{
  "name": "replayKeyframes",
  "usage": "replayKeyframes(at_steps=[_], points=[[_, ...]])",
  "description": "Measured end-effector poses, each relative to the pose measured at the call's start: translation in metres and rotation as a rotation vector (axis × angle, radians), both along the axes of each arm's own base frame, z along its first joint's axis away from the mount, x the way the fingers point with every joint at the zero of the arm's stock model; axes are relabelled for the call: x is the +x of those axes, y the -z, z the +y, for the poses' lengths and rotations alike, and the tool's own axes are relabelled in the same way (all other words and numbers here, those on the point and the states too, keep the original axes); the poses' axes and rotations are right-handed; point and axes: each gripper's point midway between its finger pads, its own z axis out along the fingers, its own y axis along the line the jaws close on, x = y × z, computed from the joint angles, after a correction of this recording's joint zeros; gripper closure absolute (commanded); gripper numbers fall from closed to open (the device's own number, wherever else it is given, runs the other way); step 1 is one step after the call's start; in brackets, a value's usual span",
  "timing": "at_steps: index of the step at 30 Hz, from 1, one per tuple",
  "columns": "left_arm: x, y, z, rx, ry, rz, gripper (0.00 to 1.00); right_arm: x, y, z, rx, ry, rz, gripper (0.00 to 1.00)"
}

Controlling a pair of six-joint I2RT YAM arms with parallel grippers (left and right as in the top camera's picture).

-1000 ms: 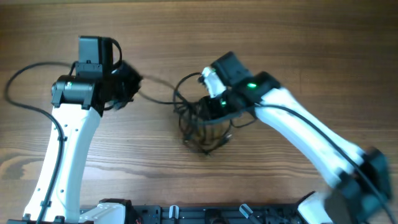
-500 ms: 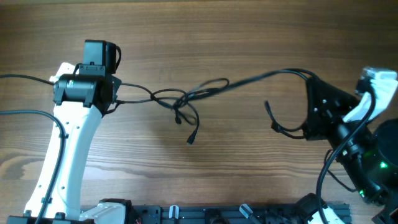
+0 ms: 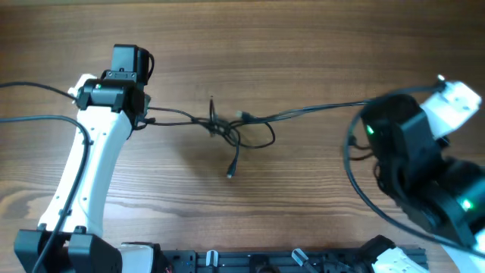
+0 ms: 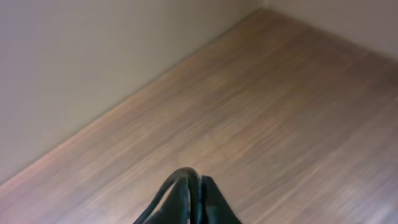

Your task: Untangle cables

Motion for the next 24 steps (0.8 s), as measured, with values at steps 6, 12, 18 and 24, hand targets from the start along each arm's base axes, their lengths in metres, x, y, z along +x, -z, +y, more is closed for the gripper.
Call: replayKeyframes(at_steps=[6,12,18,24], points=[[0.029,0.004,-0.062,-0.249,0.368,-0.038,0.96,0.039,0.043,0.048,-0.035,-0.175,0.174,0.52],[0.037,-0.011,-0.128,-0.49,0.742,-0.119,0.96,0.058,0.073,0.101,0.041,-0.396,0.275,0.24],[0.054,-0.066,-0.186,-0.713,1.038,-0.386,0.96,0.054,0.101,0.181,0.112,-0.879,0.399,0.05],[0.054,-0.124,-0.196,-0.788,1.045,-0.548,0.96,0.044,0.137,0.233,0.242,-1.136,0.518,0.0]])
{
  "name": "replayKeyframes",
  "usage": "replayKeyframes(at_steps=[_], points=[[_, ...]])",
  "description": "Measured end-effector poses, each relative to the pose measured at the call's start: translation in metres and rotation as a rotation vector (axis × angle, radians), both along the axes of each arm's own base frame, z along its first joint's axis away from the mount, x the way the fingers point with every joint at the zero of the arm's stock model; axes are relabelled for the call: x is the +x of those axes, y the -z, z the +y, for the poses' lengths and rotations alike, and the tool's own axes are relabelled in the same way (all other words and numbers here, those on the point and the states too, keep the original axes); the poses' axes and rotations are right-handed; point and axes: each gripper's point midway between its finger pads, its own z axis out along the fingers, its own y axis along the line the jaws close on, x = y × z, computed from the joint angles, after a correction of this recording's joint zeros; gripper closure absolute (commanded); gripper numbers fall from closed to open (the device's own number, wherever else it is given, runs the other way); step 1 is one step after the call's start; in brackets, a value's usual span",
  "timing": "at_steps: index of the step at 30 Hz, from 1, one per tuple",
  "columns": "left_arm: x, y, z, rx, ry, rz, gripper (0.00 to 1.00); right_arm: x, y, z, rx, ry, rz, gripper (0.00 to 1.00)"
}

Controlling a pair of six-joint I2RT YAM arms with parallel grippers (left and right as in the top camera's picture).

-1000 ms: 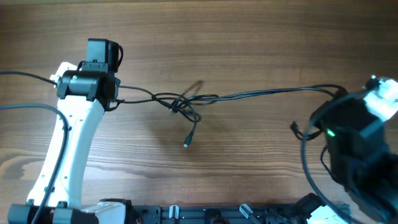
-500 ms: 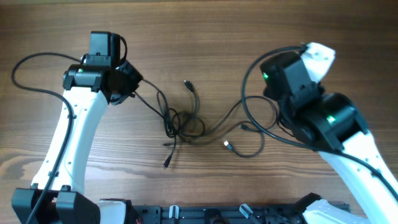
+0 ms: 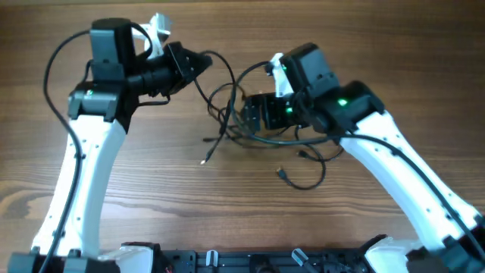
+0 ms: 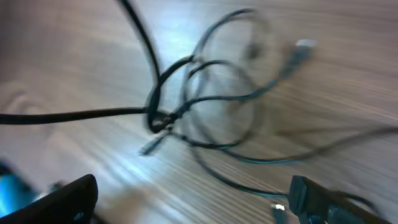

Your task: Untangle cables

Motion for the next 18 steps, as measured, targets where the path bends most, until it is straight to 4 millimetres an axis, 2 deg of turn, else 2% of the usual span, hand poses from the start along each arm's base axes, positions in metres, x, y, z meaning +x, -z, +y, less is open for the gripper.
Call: replayKeyframes(at_steps=[5,7,11,14,18], points=[[-0.004,-0.04,0.006,-0.056,-0.094,-0.022,0.96,0.003,-0.003,0.04,0.133,-0.088,0.002,0.0],[-0.009,-0.049,0.007,-0.078,-0.106,-0.024,0.96,0.004,-0.003,0.046,0.143,-0.073,0.001,0.0],[-0.023,-0.064,0.007,-0.101,-0.112,-0.034,0.96,0.023,-0.019,0.056,0.197,-0.044,-0.088,0.01],[-0.03,-0.066,0.008,-0.103,-0.115,-0.014,0.96,0.033,-0.029,0.061,0.226,-0.033,-0.14,0.1],[-0.037,-0.051,0.011,-0.062,-0.127,0.041,0.96,0.034,-0.031,0.061,0.231,-0.025,-0.144,0.09]])
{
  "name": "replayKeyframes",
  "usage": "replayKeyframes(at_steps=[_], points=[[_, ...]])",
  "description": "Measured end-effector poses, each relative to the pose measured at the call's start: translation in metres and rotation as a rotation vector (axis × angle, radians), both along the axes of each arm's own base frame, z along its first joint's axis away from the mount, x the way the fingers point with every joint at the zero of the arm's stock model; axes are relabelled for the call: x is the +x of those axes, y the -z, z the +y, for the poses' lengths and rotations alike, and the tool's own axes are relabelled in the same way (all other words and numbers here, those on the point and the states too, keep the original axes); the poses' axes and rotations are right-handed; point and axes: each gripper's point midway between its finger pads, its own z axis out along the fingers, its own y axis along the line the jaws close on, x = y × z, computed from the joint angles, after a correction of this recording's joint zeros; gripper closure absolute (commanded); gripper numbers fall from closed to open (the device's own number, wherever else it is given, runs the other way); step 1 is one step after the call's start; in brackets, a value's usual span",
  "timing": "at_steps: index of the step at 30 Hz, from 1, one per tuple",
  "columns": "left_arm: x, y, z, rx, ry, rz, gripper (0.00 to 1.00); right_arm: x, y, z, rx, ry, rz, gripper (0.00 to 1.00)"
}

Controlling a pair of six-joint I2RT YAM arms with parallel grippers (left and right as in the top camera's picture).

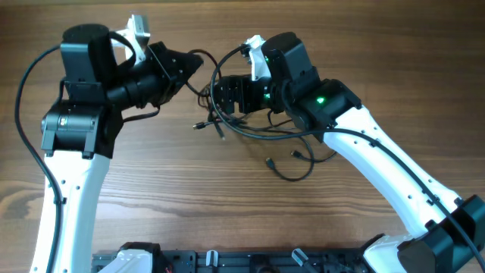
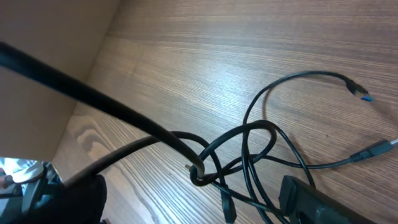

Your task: Untangle cables

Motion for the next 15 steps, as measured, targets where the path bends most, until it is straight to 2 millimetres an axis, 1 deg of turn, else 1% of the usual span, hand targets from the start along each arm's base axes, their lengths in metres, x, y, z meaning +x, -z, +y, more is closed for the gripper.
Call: replayKeyframes(at_steps=[1,2,4,5,7,10,14,15], points=[[0.0,0.007,0.005,0.033,-0.024,0.02,0.96,0.0,-0.001,0.001,0.005,-0.004,-0.002,0.08],[-0.001,0.021,0.015,0.09,-0.074,0.062,0.96,-0.001,-0.002,0.002,0.012,-0.007,0.0,0.07],[-0.004,0.04,0.03,0.173,-0.143,0.127,0.96,-0.001,-0.003,0.003,0.02,-0.006,0.006,0.07],[-0.005,0.044,0.033,0.191,-0.154,0.138,0.96,0.0,-0.004,0.004,0.028,-0.005,0.004,0.07],[-0.003,0.04,0.031,0.182,-0.141,0.116,0.96,0.001,-0.006,0.005,0.037,-0.003,-0.001,0.07],[0.005,0.018,0.019,0.125,-0.087,0.013,0.96,-0.002,-0.007,0.006,0.046,-0.014,0.01,0.06],[0.003,0.013,0.013,0.098,-0.056,0.004,0.96,-0.008,-0.008,0.011,0.061,-0.043,0.022,0.07],[0.001,0.012,0.009,0.08,-0.031,0.006,0.96,-0.009,-0.008,0.012,0.064,-0.048,0.023,0.06]])
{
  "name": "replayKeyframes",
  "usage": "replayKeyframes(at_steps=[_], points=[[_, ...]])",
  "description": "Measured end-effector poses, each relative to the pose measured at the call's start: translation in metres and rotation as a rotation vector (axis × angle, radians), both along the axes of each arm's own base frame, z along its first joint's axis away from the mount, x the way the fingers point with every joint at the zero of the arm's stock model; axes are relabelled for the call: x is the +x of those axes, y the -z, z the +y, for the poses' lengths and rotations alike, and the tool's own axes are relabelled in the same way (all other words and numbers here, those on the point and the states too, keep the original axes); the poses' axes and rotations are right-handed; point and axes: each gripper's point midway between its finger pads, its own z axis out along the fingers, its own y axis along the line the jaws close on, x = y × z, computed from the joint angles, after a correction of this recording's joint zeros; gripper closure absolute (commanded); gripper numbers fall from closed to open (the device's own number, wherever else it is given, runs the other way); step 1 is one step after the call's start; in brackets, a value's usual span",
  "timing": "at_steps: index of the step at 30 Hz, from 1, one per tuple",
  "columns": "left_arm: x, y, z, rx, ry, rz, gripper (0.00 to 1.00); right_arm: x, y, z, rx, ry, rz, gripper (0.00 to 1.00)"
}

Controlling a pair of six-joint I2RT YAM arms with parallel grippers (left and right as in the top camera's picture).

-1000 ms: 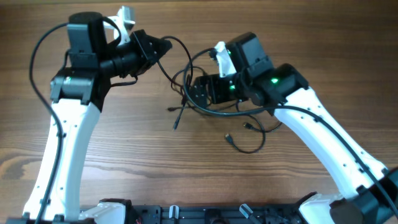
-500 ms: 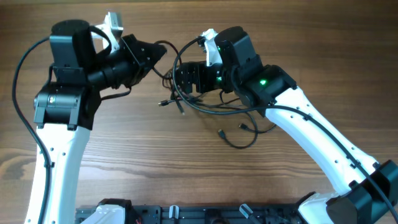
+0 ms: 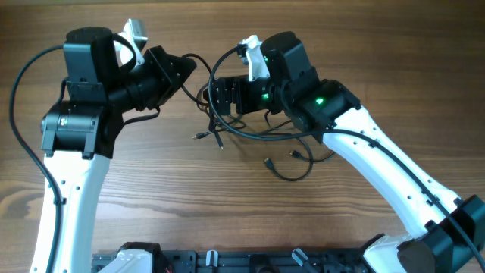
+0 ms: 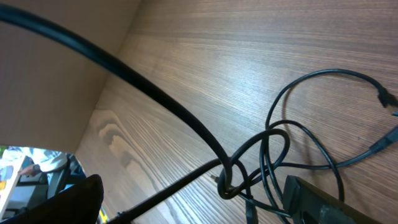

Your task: Untangle cables

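Several thin black cables (image 3: 241, 130) lie tangled on the wooden table (image 3: 356, 45), their loose plug ends (image 3: 269, 161) spread to the front. My left gripper (image 3: 184, 65) is at the upper left, shut on one black cable that runs from its tip into the tangle. My right gripper (image 3: 218, 97) is low over the tangle's left side and open. In the right wrist view its fingers (image 4: 314, 200) stand wide apart, with the knot (image 4: 229, 182) between them. A thick taut cable (image 4: 143, 84) crosses that view diagonally into the knot.
A dark rail (image 3: 250, 262) runs along the table's front edge. In the right wrist view a plain wall (image 4: 43, 99) borders the table at the left. Each arm's own supply cable (image 3: 23, 72) arcs beside it.
Little has changed. The right gripper sits slightly closer to the knot, still open. The small plug end at the tangle's left has slid a little toward the front.
At first the arms were far apart, each shut on a cable end, with the cable stretched across the table. Then both were near the tangle in the middle, the right gripper open. Since then the right gripper has stood open around the knot while the left keeps its cable.
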Motion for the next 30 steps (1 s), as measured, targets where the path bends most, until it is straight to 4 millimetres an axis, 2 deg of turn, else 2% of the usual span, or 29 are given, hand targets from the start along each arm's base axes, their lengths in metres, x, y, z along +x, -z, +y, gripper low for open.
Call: replayKeyframes(at_steps=[2,3,5,6,7,9,10,12,14,15,17,19,21,23,25,27,28,30], points=[[-0.005,-0.004,-0.008,-0.049,0.037,0.015,0.96,0.0,-0.001,0.001,0.007,-0.005,-0.003,0.09],[-0.007,-0.007,-0.011,-0.076,0.049,0.023,0.96,-0.001,-0.002,0.002,0.008,-0.007,-0.004,0.18],[-0.009,-0.021,-0.02,-0.152,0.088,0.014,0.96,-0.001,0.004,0.005,-0.01,-0.001,-0.001,0.42],[-0.01,-0.026,-0.023,-0.173,0.102,0.008,0.96,0.0,0.012,0.006,-0.031,0.012,0.012,0.49],[-0.011,-0.028,-0.024,-0.189,0.11,0.013,0.96,0.002,0.021,0.006,-0.055,0.022,0.017,0.61],[-0.014,-0.03,-0.027,-0.211,0.122,0.027,0.96,0.008,0.04,0.006,-0.096,0.046,0.045,0.94],[-0.015,-0.03,-0.027,-0.217,0.125,0.031,0.96,0.01,0.047,0.005,-0.111,0.057,0.054,0.96],[-0.016,-0.031,-0.026,-0.22,0.123,0.032,0.96,0.014,0.048,0.003,-0.114,0.074,0.056,0.96],[-0.014,-0.026,-0.021,-0.197,0.095,0.038,0.96,0.016,0.042,-0.002,-0.105,0.085,0.047,0.96],[-0.013,-0.015,-0.008,-0.153,0.03,0.07,0.96,0.018,0.035,-0.008,-0.095,0.098,0.039,0.96],[-0.009,0.013,0.025,-0.031,-0.149,0.154,0.96,0.02,0.007,-0.021,-0.056,0.123,-0.009,0.96],[-0.013,0.039,0.052,0.097,-0.281,0.232,0.96,0.013,-0.039,-0.031,0.017,0.133,-0.103,0.96],[-0.019,0.058,0.068,0.209,-0.355,0.289,0.96,-0.001,-0.091,-0.039,0.094,0.14,-0.219,0.96],[-0.02,0.063,0.073,0.255,-0.378,0.303,0.96,-0.008,-0.126,-0.057,0.12,0.208,-0.316,0.96],[-0.02,0.083,0.112,0.392,-0.519,0.367,0.96,-0.005,-0.18,-0.114,0.129,0.439,-0.476,0.96],[-0.014,0.097,0.13,0.468,-0.581,0.402,0.96,-0.01,-0.216,-0.16,0.126,0.631,-0.578,0.96],[-0.013,0.101,0.133,0.488,-0.593,0.414,0.96,-0.014,-0.226,-0.178,0.116,0.708,-0.607,0.96],[-0.014,0.112,0.144,0.543,-0.637,0.456,0.96,-0.017,-0.225,-0.212,0.034,0.866,-0.622,0.96]])
